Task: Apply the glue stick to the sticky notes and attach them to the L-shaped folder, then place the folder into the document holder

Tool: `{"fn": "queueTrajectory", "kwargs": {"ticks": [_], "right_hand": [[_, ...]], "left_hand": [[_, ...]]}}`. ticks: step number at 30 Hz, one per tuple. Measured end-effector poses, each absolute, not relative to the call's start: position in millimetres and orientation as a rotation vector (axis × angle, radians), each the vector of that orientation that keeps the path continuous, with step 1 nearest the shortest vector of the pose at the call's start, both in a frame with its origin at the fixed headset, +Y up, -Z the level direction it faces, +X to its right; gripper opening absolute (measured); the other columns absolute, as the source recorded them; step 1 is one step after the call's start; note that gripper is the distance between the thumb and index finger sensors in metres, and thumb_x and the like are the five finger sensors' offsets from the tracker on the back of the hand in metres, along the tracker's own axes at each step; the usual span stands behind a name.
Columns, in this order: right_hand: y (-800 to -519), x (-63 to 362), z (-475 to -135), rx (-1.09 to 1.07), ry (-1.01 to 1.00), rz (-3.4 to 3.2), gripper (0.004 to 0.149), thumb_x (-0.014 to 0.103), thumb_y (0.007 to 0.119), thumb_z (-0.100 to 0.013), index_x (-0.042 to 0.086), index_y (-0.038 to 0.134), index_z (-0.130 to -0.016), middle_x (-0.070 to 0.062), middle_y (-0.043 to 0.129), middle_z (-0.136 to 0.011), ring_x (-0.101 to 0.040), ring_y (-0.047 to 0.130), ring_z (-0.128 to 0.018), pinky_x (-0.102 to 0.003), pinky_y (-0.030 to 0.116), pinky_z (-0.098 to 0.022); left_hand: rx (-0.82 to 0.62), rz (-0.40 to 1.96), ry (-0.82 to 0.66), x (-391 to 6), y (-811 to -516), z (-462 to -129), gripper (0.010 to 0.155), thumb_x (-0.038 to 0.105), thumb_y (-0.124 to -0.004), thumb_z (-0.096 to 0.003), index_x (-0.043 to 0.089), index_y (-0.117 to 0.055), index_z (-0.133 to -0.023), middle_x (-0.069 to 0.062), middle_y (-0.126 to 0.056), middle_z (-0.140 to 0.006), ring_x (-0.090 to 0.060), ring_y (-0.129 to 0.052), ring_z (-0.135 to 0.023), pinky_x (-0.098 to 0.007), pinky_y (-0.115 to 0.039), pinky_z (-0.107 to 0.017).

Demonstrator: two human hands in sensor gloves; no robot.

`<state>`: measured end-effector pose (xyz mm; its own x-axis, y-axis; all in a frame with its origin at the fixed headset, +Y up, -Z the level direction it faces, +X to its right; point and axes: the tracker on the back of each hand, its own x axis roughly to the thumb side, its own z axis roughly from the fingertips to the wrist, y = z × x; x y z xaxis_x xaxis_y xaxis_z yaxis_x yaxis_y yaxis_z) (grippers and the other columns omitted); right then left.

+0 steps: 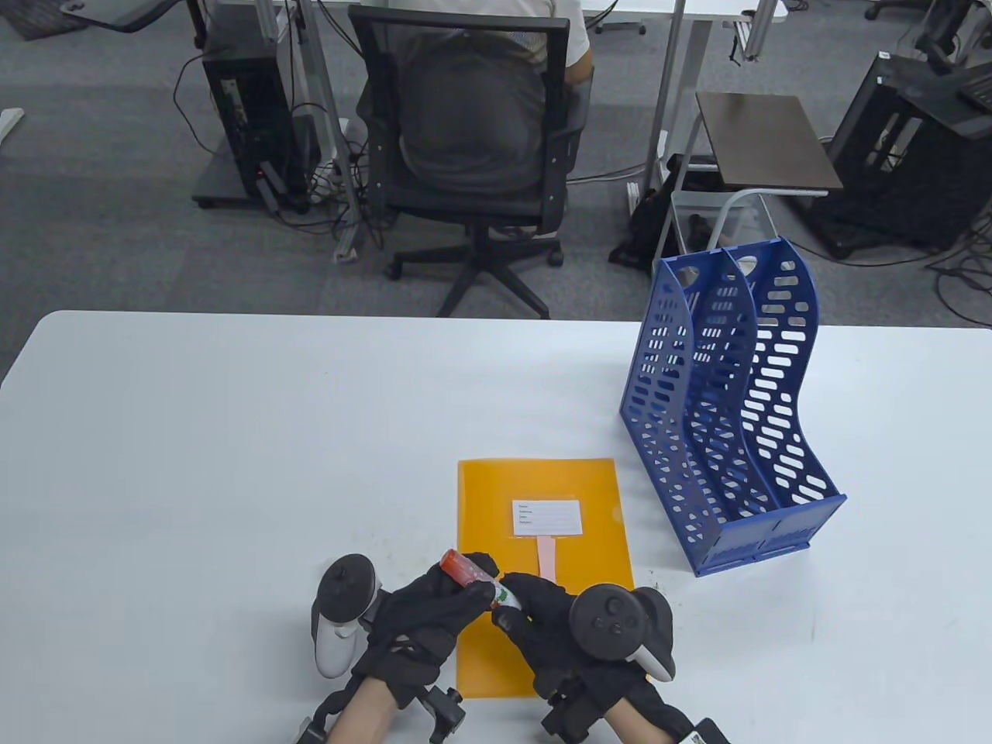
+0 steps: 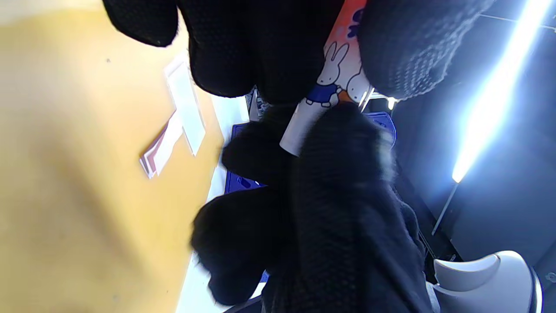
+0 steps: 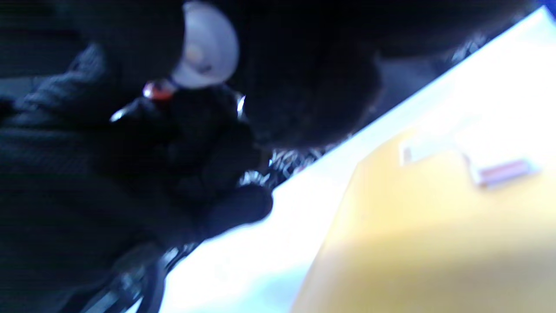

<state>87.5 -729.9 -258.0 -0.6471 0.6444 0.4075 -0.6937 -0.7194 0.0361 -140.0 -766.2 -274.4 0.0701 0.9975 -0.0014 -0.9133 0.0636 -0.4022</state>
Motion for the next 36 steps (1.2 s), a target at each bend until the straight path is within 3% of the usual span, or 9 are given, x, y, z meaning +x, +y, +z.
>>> {"fn": "queueTrajectory", "kwargs": {"ticks": [4,8,14,20,22,26,28,32,36], "right_hand": [[-730.6,89.5,-258.0,0.526,-0.19,2.355,0.069,0.052,0.087,-0.039,0.007,0.069,-0.087,-0.012,0.086,-0.071,-0.021,0.1,-0.029,-0.033,0.086,-0.013],[-736.3,86.0,-261.0,0.614,0.052,2.31,0.073,0.051,0.055,-0.052,-0.003,0.059,-0.1,-0.025,0.079,-0.089,-0.031,0.1,-0.039,-0.038,0.084,-0.016],[-726.8,89.0,-255.9,0.503,-0.187,2.319,0.066,0.049,0.089,-0.039,0.006,0.069,-0.084,-0.014,0.087,-0.071,-0.022,0.101,-0.032,-0.034,0.086,-0.013],[-735.5,84.3,-260.6,0.62,0.055,2.269,0.072,0.05,0.054,-0.052,-0.003,0.06,-0.099,-0.027,0.079,-0.089,-0.033,0.101,-0.043,-0.039,0.085,-0.017],[-733.9,84.2,-259.8,0.59,0.079,2.258,0.068,0.047,0.058,-0.051,-0.005,0.067,-0.094,-0.028,0.084,-0.083,-0.033,0.101,-0.043,-0.04,0.084,-0.018],[-725.4,89.5,-255.6,0.511,-0.224,2.37,0.066,0.053,0.088,-0.038,0.006,0.073,-0.082,-0.013,0.09,-0.069,-0.023,0.102,-0.036,-0.035,0.086,-0.015],[-726.4,90.2,-254.3,0.516,-0.271,2.377,0.067,0.057,0.085,-0.039,0.007,0.073,-0.083,-0.012,0.091,-0.069,-0.024,0.102,-0.035,-0.035,0.086,-0.015],[-733.3,85.6,-260.3,0.609,0.03,2.284,0.07,0.049,0.054,-0.052,-0.002,0.062,-0.099,-0.027,0.079,-0.09,-0.035,0.1,-0.049,-0.041,0.085,-0.02],[-731.3,88.3,-259.7,0.542,-0.071,2.308,0.063,0.051,0.074,-0.045,0.002,0.075,-0.085,-0.02,0.091,-0.074,-0.029,0.103,-0.044,-0.039,0.086,-0.02]], "left_hand": [[-0.304,1.466,-0.295,-140.7,-766.1,-274.5,0.06,0.051,-0.083,-0.0483,0.017,-0.073,-0.097,-0.005,-0.091,-0.082,-0.032,-0.084,-0.086,-0.065,-0.06,-0.069],[-0.321,1.525,-0.297,-144.6,-767.9,-275.2,0.06,0.05,-0.084,-0.0484,0.017,-0.072,-0.097,-0.006,-0.091,-0.083,-0.033,-0.084,-0.086,-0.066,-0.059,-0.069],[-0.329,1.518,-0.306,-141.6,-769.5,-275.0,0.06,0.052,-0.083,-0.0482,0.017,-0.074,-0.096,-0.005,-0.093,-0.081,-0.032,-0.086,-0.084,-0.065,-0.061,-0.068],[-0.363,1.555,-0.292,-141.5,-771.2,-274.2,0.06,0.05,-0.084,-0.0487,0.016,-0.073,-0.096,-0.006,-0.092,-0.081,-0.033,-0.086,-0.085,-0.065,-0.061,-0.069],[-0.333,1.508,-0.273,-141.5,-770.8,-273.5,0.06,0.05,-0.084,-0.0481,0.015,-0.075,-0.095,-0.006,-0.094,-0.079,-0.033,-0.087,-0.083,-0.065,-0.061,-0.068],[-0.35,1.502,-0.297,-137.6,-769.9,-273.7,0.06,0.051,-0.084,-0.0481,0.016,-0.074,-0.096,-0.005,-0.094,-0.08,-0.032,-0.087,-0.084,-0.065,-0.062,-0.068],[-0.342,1.512,-0.289,-138.8,-769.7,-274.9,0.06,0.052,-0.084,-0.0482,0.016,-0.075,-0.095,-0.005,-0.094,-0.079,-0.032,-0.088,-0.083,-0.065,-0.063,-0.068],[-0.337,1.538,-0.273,-144.0,-770.6,-274.6,0.06,0.051,-0.084,-0.0483,0.015,-0.075,-0.096,-0.006,-0.094,-0.079,-0.032,-0.087,-0.083,-0.065,-0.062,-0.068],[-0.332,1.483,-0.278,-142.6,-770.4,-274.2,0.06,0.051,-0.084,-0.0478,0.015,-0.076,-0.095,-0.006,-0.095,-0.078,-0.032,-0.089,-0.082,-0.064,-0.063,-0.068]]}}
